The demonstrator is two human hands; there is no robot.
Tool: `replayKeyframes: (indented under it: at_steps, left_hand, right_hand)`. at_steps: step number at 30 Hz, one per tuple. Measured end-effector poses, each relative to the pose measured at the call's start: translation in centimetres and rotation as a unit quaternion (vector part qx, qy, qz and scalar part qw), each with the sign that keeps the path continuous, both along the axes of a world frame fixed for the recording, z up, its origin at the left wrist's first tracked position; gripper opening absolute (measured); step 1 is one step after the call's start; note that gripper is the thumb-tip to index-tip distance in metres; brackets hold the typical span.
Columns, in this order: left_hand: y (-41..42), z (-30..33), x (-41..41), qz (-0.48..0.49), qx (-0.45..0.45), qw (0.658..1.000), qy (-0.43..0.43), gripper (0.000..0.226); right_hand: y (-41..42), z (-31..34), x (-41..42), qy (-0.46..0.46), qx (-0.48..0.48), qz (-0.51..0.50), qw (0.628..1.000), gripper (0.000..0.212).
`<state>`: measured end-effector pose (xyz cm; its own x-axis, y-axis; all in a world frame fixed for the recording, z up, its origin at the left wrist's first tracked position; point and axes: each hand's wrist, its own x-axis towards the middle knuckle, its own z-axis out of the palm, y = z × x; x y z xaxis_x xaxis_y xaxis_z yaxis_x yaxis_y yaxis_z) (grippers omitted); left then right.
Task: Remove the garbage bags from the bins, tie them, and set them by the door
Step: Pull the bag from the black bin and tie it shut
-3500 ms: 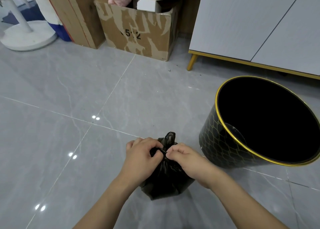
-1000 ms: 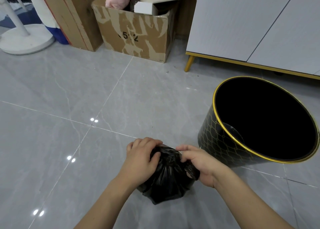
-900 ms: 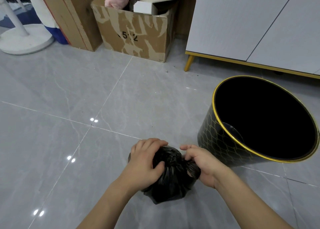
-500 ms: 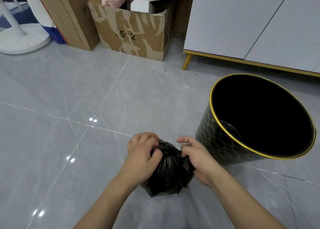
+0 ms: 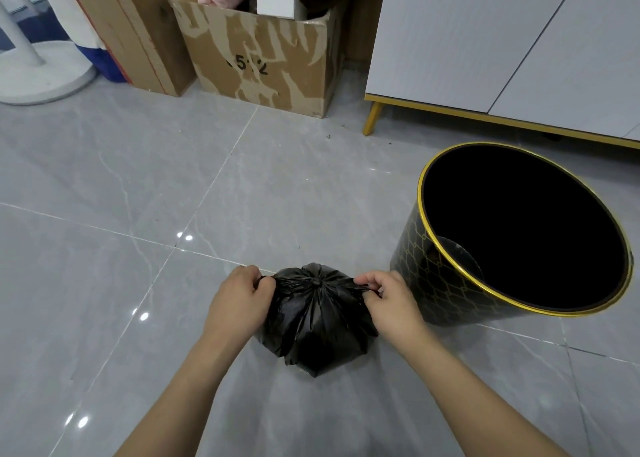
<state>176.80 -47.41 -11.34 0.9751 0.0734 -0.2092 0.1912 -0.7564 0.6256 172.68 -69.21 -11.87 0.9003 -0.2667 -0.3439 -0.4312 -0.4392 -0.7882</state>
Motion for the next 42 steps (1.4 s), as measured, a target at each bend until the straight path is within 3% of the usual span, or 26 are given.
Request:
replayKeyframes:
  at_steps: [3, 7, 11, 14, 18, 22, 26, 30, 35, 42]
  left_hand:
    - [0.0, -1.0, -0.3, 0.017, -0.033, 0.999, -0.001, 0.020]
    - [-0.6, -2.5, -0.5, 0.074, -0.056, 0.996, 0.005, 0.018]
    - [-1.7, -3.3, -0.7, 0.120, -0.122, 0.984, 0.046, 0.017]
    - [-2.6, -3.8, -0.4, 0.146, -0.152, 0.976, 0.045, 0.019]
    - [-3.8, -3.6, 1.5, 0.213, -0.175, 0.961, 0.011, 0.020]
    - [-4.7, 0.7, 4.6, 0.172, -0.163, 0.972, -0.009, 0.021]
    - [-4.5, 11.0, 8.1, 0.142, -0.138, 0.980, -0.028, 0.018]
    - [-5.9, 25.7, 10.6, 0.135, -0.139, 0.979, -0.058, 0.018]
    - [-11.2, 50.1, 12.2, 0.120, -0.193, 0.971, -0.079, 0.021]
    - [-19.2, 85.3, 9.3, 0.056, -0.249, 0.957, -0.139, 0.016]
  right_hand:
    - [0.0, -1.1, -0.4, 0.011, -0.045, -0.014, 0.999, 0.024]
    - [0.8, -1.9, -0.5, 0.065, -0.203, 0.011, 0.977, 0.023]
    - [1.7, -3.6, 0.4, 0.055, -0.047, -0.073, 0.995, 0.025]
    - [2.6, -4.2, 1.3, 0.063, 0.075, -0.131, 0.987, 0.025]
    - [3.7, -3.3, 3.1, 0.041, 0.116, -0.184, 0.975, 0.026]
    - [3.9, 1.5, 5.5, 0.014, 0.132, -0.237, 0.962, 0.025]
    - [4.1, 11.0, 7.5, 0.016, 0.153, -0.252, 0.955, 0.027]
    - [2.3, 25.7, 9.1, -0.015, 0.165, -0.248, 0.954, 0.025]
    - [-2.6, 49.8, 10.7, -0.057, 0.167, -0.262, 0.949, 0.020]
    - [-11.7, 83.3, 7.7, -0.188, 0.117, -0.275, 0.936, 0.013]
